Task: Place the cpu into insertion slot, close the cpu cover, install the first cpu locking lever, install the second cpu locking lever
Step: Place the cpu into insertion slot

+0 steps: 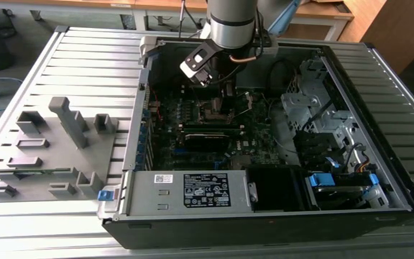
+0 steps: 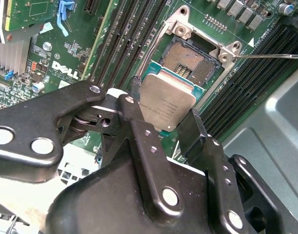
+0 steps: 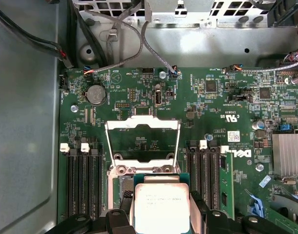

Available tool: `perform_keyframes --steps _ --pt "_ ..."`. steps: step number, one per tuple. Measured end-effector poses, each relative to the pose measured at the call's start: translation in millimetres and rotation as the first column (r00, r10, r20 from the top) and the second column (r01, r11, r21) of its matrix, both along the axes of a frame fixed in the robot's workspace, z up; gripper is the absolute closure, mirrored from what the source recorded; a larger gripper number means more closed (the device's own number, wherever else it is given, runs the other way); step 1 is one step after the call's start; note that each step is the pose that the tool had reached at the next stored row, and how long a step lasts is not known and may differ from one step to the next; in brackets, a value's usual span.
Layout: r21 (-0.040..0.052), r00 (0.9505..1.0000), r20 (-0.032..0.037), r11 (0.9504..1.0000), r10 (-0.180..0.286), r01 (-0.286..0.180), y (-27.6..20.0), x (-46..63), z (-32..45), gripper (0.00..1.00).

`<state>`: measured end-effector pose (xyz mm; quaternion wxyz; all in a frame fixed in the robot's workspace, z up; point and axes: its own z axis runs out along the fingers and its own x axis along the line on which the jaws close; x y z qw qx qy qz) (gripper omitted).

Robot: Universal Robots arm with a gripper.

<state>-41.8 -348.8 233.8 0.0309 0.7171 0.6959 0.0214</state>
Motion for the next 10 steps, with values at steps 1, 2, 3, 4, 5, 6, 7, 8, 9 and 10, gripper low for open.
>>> perform_keyframes --steps 1,2,3,4,5,6,7,8,9,10 --pt "0.0 1.0 0.0 1.0 0.0 0.0 0.0 0.0 0.0 0.46" --pt "0.0 1.0 0.0 1.0 0.0 0.0 0.0 -0.2 0.0 0.46" --pt "0.0002 1.0 0.0002 1.0 0.0 0.0 0.1 -1.1 -0.1 0.46" --pt "0.0002 1.0 0.0003 1.0 0.0 0.0 0.3 -2.2 -0.2 0.46" --pt "0.0002 1.0 0.0007 1.0 0.0 0.0 0.7 -3.0 -0.3 0.46" --pt "0.0001 1.0 0.001 1.0 0.0 0.0 0.8 -3.6 -0.3 0.46" --pt "0.0001 1.0 0.001 1.0 0.0 0.0 0.9 -3.6 -0.4 0.46" --pt "-0.0001 1.0 0.001 1.0 0.0 0.0 0.9 -3.6 -0.5 0.46" --pt "0.0 1.0 0.001 1.0 0.0 0.0 0.9 -3.6 -0.6 0.46" --pt "0.0 1.0 0.0011 1.0 0.0 0.0 0.9 -3.6 -0.7 0.46"
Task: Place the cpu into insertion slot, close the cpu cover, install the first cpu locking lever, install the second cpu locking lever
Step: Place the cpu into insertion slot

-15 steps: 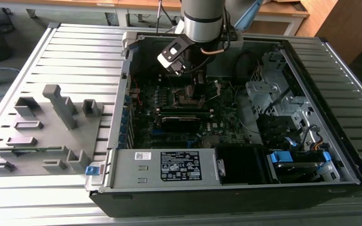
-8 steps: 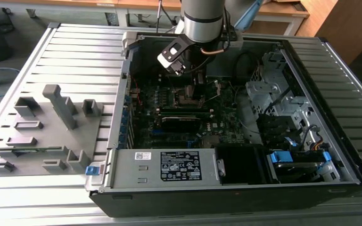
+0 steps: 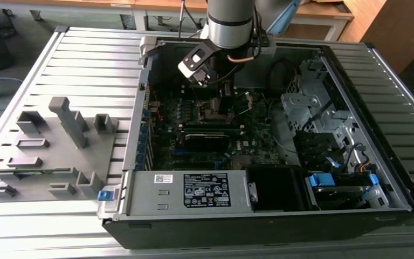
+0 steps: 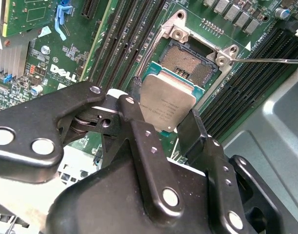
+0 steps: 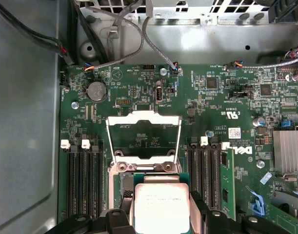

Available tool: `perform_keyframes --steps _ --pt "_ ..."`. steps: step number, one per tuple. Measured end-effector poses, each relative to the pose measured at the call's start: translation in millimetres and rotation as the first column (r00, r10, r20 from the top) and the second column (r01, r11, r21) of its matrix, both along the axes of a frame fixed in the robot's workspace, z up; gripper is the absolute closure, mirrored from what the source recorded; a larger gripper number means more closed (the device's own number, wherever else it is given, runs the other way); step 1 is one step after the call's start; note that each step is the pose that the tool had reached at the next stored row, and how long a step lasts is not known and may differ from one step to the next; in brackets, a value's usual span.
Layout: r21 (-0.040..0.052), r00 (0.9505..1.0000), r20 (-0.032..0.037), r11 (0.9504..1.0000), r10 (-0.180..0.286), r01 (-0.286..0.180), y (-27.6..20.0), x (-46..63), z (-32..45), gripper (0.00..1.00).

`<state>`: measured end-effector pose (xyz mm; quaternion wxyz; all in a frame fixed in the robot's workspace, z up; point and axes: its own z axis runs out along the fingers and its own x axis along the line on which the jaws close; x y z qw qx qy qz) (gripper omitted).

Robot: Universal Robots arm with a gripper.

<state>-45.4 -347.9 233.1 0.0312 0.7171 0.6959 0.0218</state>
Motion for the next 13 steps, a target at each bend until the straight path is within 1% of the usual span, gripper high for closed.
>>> perform_keyframes --steps 6,13 --pt "0.0 1.0 0.0 1.0 0.0 0.0 0.9 0.0 -0.4 0.46" --pt "0.0 1.0 0.0 1.0 0.0 0.0 0.9 0.0 -1.8 0.46"
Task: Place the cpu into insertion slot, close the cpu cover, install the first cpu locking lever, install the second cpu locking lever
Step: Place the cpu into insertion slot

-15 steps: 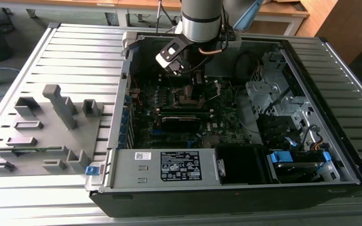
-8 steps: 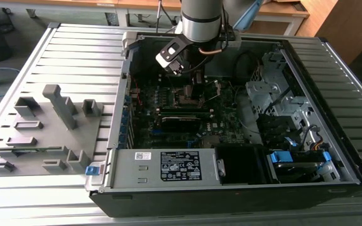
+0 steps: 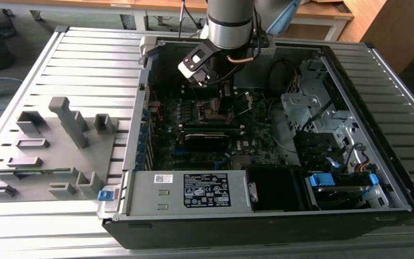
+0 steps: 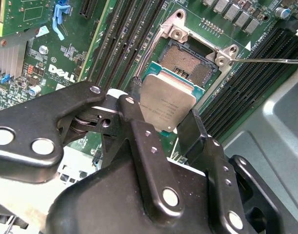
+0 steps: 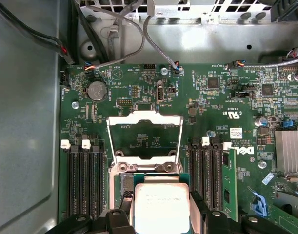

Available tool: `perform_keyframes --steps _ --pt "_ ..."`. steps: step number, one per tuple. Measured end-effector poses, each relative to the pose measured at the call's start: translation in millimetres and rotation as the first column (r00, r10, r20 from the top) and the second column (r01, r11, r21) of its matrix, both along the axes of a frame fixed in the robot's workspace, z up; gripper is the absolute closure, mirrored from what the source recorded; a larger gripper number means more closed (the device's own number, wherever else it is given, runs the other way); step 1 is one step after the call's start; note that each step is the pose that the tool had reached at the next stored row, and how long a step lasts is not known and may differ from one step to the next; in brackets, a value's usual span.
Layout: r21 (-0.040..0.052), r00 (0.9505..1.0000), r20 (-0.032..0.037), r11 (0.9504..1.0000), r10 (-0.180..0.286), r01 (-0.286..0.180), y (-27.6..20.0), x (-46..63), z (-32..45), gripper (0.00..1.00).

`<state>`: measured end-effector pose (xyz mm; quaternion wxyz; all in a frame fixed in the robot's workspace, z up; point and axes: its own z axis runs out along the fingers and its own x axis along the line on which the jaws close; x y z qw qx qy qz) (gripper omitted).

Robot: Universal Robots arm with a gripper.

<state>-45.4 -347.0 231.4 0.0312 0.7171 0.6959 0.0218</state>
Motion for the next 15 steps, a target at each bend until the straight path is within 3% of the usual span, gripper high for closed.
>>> perform_keyframes --steps 15 --pt "0.0005 1.0 0.0 1.0 0.0 0.0 2.1 0.0 -3.5 0.46"
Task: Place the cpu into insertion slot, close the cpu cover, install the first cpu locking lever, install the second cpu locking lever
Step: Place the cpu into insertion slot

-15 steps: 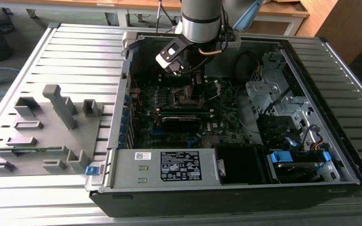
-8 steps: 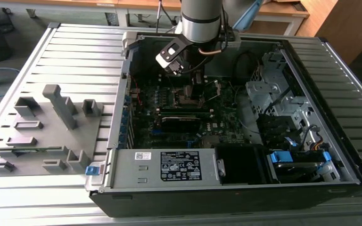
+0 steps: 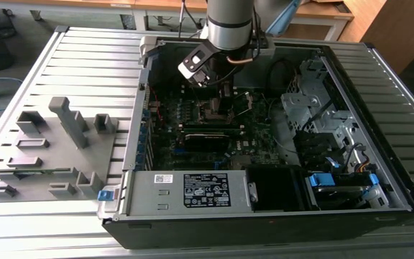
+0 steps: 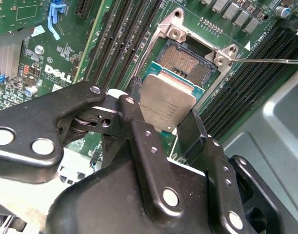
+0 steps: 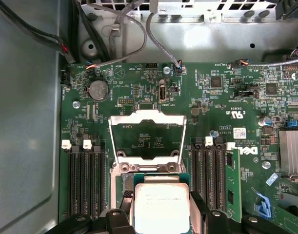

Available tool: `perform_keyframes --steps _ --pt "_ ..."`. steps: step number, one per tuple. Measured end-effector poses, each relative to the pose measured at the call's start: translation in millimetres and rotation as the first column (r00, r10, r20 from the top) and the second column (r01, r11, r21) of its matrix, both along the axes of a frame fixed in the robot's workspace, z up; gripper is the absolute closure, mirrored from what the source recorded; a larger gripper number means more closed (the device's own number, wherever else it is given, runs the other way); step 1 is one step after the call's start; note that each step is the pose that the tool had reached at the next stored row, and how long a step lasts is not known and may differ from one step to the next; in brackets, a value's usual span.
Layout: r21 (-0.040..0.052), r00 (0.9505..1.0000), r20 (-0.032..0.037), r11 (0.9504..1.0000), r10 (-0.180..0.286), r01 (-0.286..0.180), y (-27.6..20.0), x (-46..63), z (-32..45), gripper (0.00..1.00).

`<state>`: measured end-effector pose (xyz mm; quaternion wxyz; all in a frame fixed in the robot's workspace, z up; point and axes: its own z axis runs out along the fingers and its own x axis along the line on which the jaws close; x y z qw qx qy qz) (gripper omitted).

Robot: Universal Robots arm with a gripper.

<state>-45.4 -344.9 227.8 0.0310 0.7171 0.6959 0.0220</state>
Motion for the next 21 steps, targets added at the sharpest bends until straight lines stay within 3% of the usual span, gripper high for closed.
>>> perform_keyframes --steps 21 --pt "0.0043 1.0 0.0001 1.0 0.0 0.0 5.3 -6.7 -6.5 0.46"
